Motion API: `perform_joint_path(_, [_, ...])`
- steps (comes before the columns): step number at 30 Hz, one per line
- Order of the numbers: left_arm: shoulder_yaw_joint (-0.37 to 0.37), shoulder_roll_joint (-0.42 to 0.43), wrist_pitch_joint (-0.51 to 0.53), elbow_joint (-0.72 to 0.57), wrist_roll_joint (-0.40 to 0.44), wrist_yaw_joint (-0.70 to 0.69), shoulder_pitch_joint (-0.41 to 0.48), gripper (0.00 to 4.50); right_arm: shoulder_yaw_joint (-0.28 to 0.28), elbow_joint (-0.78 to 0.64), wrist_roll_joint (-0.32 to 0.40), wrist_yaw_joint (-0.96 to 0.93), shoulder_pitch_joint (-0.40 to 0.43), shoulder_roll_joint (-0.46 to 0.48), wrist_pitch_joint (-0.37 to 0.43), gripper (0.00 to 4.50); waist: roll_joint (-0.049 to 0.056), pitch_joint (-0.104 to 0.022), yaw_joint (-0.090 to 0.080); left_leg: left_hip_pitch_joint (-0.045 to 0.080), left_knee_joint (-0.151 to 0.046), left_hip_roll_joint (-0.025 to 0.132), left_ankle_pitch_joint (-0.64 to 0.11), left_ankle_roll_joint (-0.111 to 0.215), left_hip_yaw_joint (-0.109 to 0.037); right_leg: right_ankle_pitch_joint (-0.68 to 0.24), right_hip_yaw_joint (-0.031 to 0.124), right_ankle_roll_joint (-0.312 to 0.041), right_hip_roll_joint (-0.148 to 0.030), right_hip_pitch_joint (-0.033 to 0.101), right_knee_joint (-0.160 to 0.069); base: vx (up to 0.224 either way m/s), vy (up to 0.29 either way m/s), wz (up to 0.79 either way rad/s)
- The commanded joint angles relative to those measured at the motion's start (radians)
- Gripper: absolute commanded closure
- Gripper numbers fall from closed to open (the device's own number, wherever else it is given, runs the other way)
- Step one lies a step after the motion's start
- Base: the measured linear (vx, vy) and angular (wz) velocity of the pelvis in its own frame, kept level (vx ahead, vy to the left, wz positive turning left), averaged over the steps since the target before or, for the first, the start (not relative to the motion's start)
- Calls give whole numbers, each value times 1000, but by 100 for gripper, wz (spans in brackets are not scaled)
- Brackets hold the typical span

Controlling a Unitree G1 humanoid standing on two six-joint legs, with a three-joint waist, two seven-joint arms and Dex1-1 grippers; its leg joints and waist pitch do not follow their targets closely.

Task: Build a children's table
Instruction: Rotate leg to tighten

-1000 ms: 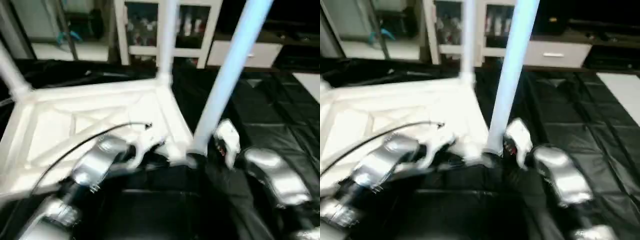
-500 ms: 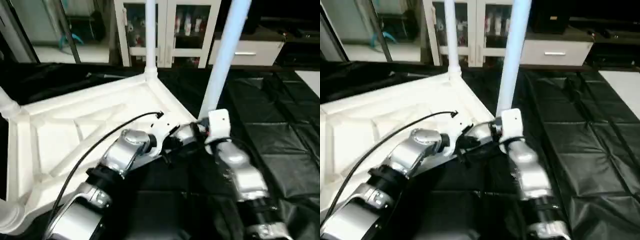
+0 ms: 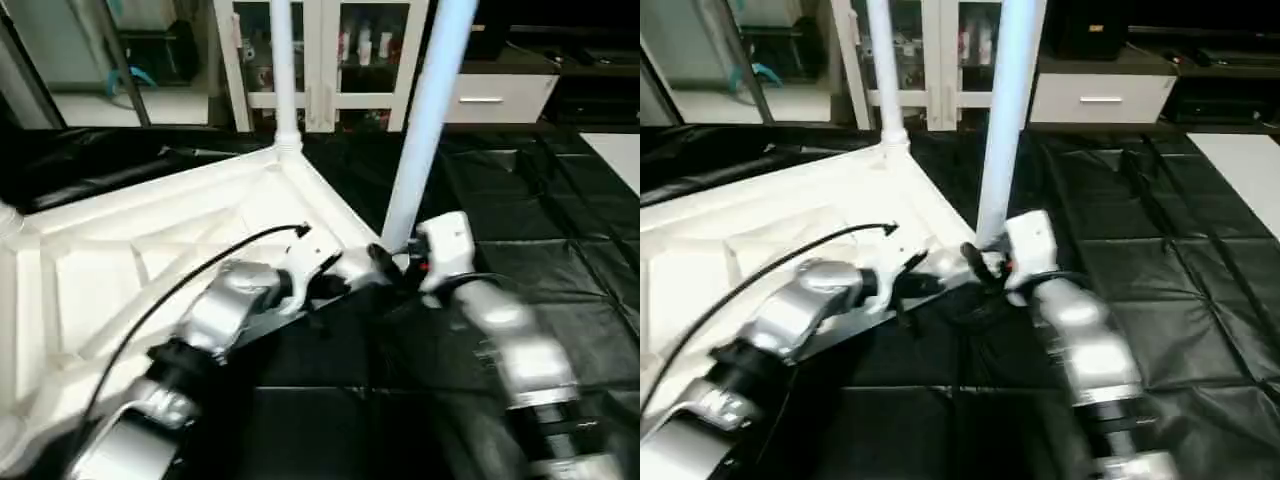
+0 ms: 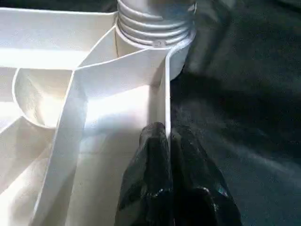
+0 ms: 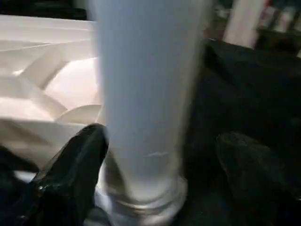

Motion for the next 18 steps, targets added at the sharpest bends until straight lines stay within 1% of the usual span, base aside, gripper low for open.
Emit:
perform_joint_path(1, [-12,39,9,-59,-29,-84,13,450,15,6,39,180,-18,-65,-14,45,0,-61,7,19,-76,40,-189,57,-19,-70,14,-248,-23,47,-62,0,0,0])
perform_joint_path(2, [-16,43,12,-64,-32,-95,15,450,20,8,45,206,-20,-76,-12,45,-2,-62,6,20,-75,40,-195,58,-18,-69,14,-252,-21,46,-63,0,0,0])
perform_joint_path(3, [-35,60,22,-85,-38,-134,29,450,40,23,56,295,-23,-113,-24,45,-2,-62,5,21,-75,42,-200,58,-17,-64,13,-261,-22,46,-62,0,0,0])
perform_joint_path(4, [-40,68,24,-92,-40,-148,31,450,46,29,54,307,-27,-119,-26,45,-8,-60,6,20,-75,42,-199,60,-17,-68,13,-264,-22,46,-62,0,0,0])
perform_joint_path(5, [-47,75,24,-100,-42,-166,32,450,49,43,56,322,-34,-125,-18,45,-7,-60,7,20,-75,41,-197,60,-17,-72,14,-266,-23,46,-62,0,0,0])
perform_joint_path(7, [-56,83,31,-111,-47,-194,32,450,48,78,63,346,-51,-129,-22,45,-13,-60,8,22,-75,41,-202,60,-15,-102,14,-271,-24,42,-65,0,0,0])
perform_joint_path(8, [-63,90,35,-119,-46,-205,30,450,49,93,76,370,-60,-132,-17,45,-15,-60,9,23,-75,41,-206,60,-15,-113,14,-273,-26,43,-64,0,0,0])
perform_joint_path(9, [-66,95,37,-123,-44,-211,29,450,50,100,84,385,-65,-134,-13,45,-11,-60,12,25,-75,43,-207,57,-15,-127,14,-272,-26,40,-65,0,0,0])
perform_joint_path(10, [-64,94,48,-123,-47,-208,24,450,64,107,91,426,-69,-143,-10,45,-14,-58,14,24,-77,43,-206,56,-15,-131,14,-269,-26,40,-65,0,0,0])
perform_joint_path(11, [-66,97,50,-127,-48,-212,23,450,73,113,88,449,-70,-149,-18,45,-12,-59,19,26,-76,45,-200,55,-15,-125,15,-266,-26,41,-63,0,0,0])
perform_joint_path(12, [-69,100,50,-129,-47,-216,22,450,81,120,83,466,-70,-154,-28,45,-13,-59,23,24,-76,44,-192,57,-16,-115,14,-265,-26,42,-62,0,0,0])
perform_joint_path(13, [-69,104,51,-134,-46,-220,24,450,89,137,72,477,-72,-154,-44,45,-17,-60,26,24,-75,44,-178,59,-15,-99,14,-265,-26,42,-61,0,0,0])
perform_joint_path(14, [-70,106,52,-137,-46,-223,25,450,94,146,66,483,-73,-155,-52,45,-15,-61,28,24,-74,44,-175,59,-15,-95,14,-269,-28,41,-58,0,0,0])
perform_joint_path(16, [-71,114,57,-148,-45,-230,30,450,107,169,55,502,-75,-156,-67,45,-19,-62,29,22,-72,42,-161,63,-14,-77,13,-274,-28,43,-57,0,0,0])
perform_joint_path(18, [-70,122,63,-160,-48,-235,35,450,118,172,54,526,-75,-159,-69,45,-18,-62,30,20,-72,42,-148,69,-15,-67,12,-275,-27,45,-55,0,0,0])
